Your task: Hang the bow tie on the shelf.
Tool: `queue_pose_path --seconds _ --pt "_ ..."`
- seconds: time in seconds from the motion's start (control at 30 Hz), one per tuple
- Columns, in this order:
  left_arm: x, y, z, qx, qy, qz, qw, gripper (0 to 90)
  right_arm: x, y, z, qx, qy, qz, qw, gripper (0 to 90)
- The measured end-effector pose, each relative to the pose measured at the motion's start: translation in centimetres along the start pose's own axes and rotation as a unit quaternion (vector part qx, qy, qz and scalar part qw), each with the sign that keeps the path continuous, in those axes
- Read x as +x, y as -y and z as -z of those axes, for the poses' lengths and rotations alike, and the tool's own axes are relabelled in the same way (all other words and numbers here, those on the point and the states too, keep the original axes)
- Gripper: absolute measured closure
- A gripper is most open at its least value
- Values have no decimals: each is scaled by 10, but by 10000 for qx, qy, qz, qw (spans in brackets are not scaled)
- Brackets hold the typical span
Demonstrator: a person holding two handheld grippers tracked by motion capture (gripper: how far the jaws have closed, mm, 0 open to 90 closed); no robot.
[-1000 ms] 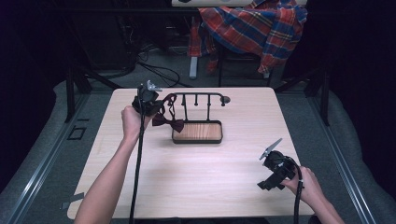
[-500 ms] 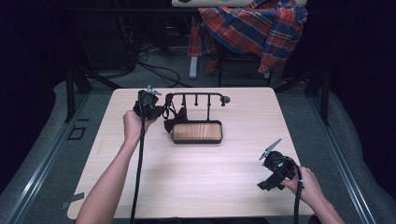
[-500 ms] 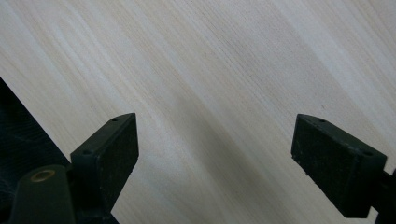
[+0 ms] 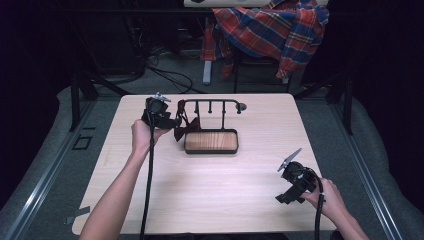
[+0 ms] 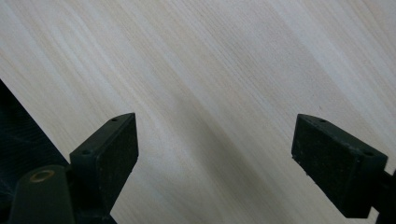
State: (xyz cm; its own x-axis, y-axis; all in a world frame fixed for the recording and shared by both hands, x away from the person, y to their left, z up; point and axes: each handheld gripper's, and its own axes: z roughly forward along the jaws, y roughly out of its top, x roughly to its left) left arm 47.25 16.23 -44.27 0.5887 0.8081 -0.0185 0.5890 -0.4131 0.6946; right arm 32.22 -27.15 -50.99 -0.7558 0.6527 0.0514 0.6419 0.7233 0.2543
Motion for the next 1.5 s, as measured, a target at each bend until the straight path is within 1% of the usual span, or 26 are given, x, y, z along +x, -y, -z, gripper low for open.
queue_pose_path --seconds 0.07,0.1,0.13,0.2,0.23,0.27,0.33,0.37,0.4,0.43,0.47,0.5,0.53,0.57,0.6,0.67,0.73,0.77,0.9,0.93,1.13,1.17,1.2,1.27,1.43,1.5 --pt "0 0 2 -6 -8 7 10000 372 0 0 0 -15 -10 -9 10000 144" --pt "0 1 4 10 -4 2 10000 372 0 0 0 -30 -29 -26 10000 144" --pt "1 1 7 -2 30 5 10000 349 0 0 0 -36 -24 -27 10000 144" --pt "0 2 13 -21 34 -33 10000 343 1 0 1 -48 21 -25 10000 144" --pt "-1 3 16 -49 40 -20 10000 328 1 1 1 -83 19 -44 10000 144" --pt "-2 4 22 -56 57 -62 9999 300 1 0 1 -73 33 -31 10000 144" --pt "-2 5 25 -74 70 -61 9999 266 1 0 1 -61 36 -31 10000 144" --pt "-4 7 31 -4 52 -111 9999 253 1 0 1 -48 31 -26 10000 144" --pt "-4 7 31 -4 52 -111 9999 232 1 0 1 -48 31 -26 10000 144" --pt "-5 9 38 26 46 -126 9999 219 1 0 1 -45 39 -27 10000 144" --pt "-5 9 38 26 46 -126 9999 208 1 0 1 -45 39 -27 10000 144" --pt "-7 11 45 21 20 -131 9999 192 1 0 1 -69 64 -40 9999 144" --pt "-7 11 45 21 20 -131 9999 182 1 0 1 -69 64 -40 9999 144" --pt "-10 13 52 -8 39 -135 9999 177 1 0 2 -60 82 -25 9999 144" --pt "-10 13 52 -8 39 -135 9999 167 1 0 1 -69 67 -31 9999 144" --pt "-13 18 61 -13 92 -173 9998 149 1 0 1 -73 57 -36 10000 144" --pt "-15 20 64 -15 77 -189 9998 147 1 0 1 -84 56 -40 9999 144" --pt "-18 25 69 0 92 -213 9997 137 2 1 1 -155 17 -86 9998 144" --pt "-20 31 75 30 62 -237 9997 117 2 1 0 -153 20 -83 9998 144" --pt "-21 37 79 53 22 -244 9997 110 2 1 1 -135 37 -58 9999 144" --pt "-23 51 83 157 -4 -198 9997 85 2 1 0 -145 50 -79 9999 144" --pt "-23 54 83 207 1 -193 9996 80 2 1 0 -136 57 -77 9999 144" --pt "-23 57 83 243 -12 -192 9995 74 2 0 1 -50 66 -22 10000 144" --pt "-25 65 82 360 -19 -178 9992 53 1 0 0 -44 85 -18 10000 144" --pt "-26 77 80 449 -7 -128 9989 36 2 0 0 -60 78 -17 10000 144" --pt "-27 86 76 617 10 -150 9980 24 2 0 -1 -52 94 14 9999 145"
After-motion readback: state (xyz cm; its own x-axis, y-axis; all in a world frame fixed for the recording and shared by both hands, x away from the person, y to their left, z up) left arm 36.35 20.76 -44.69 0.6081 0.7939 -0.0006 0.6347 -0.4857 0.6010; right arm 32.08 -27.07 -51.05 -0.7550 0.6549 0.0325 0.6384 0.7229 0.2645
